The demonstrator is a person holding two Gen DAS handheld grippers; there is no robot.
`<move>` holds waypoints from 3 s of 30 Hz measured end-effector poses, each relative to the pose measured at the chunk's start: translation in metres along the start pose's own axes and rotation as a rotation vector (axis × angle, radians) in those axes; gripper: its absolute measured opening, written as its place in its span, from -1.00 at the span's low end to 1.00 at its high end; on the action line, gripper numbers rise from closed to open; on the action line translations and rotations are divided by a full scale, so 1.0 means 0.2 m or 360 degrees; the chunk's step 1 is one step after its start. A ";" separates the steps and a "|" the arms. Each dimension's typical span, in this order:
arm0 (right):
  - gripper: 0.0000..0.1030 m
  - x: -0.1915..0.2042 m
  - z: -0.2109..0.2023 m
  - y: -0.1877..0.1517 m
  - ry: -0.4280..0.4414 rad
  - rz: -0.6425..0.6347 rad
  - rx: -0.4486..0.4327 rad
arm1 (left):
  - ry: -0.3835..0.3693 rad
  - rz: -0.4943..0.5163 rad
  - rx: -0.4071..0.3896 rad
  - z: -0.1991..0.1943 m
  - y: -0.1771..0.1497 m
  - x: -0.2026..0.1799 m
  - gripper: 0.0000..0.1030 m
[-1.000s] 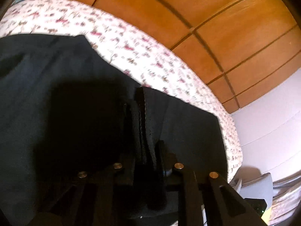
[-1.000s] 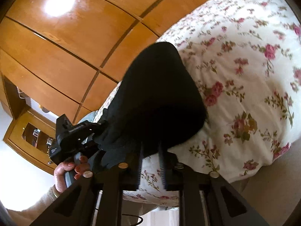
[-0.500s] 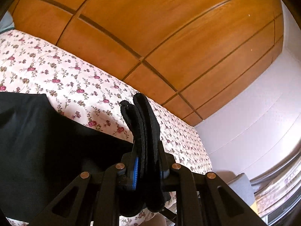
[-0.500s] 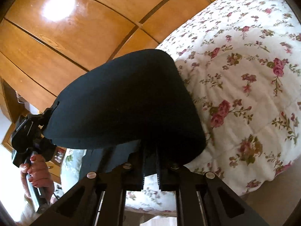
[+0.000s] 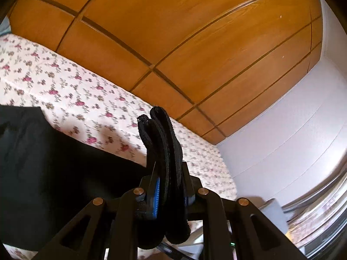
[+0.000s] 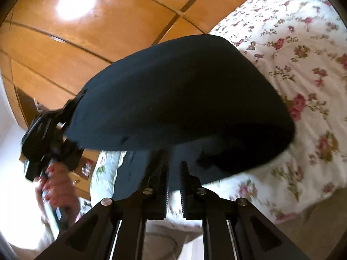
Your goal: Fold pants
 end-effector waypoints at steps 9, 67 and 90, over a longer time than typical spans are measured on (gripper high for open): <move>-1.00 -0.34 -0.19 0.12 -0.0465 0.0133 -0.0366 | 0.0059 0.0044 -0.0036 -0.06 0.01 0.04 -0.74; -0.87 -0.04 0.20 0.23 -0.0782 -0.0740 -0.0134 | 0.0550 -0.0019 -0.0169 -0.15 -0.27 0.89 -0.08; -0.80 0.07 0.25 0.00 -0.0529 -0.0834 -0.0148 | 0.0983 -0.0511 -0.0931 -1.26 -0.38 1.32 0.13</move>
Point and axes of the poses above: each gripper's, at about its wrist camera, not at the fingertips, and z roughly the way its jaws point, x to its left, y to its top, the point moved 9 cm from there along z, roughly the way its jaws point, and after that the axes turned 3 degrees about -z, right-handed, at the moved point
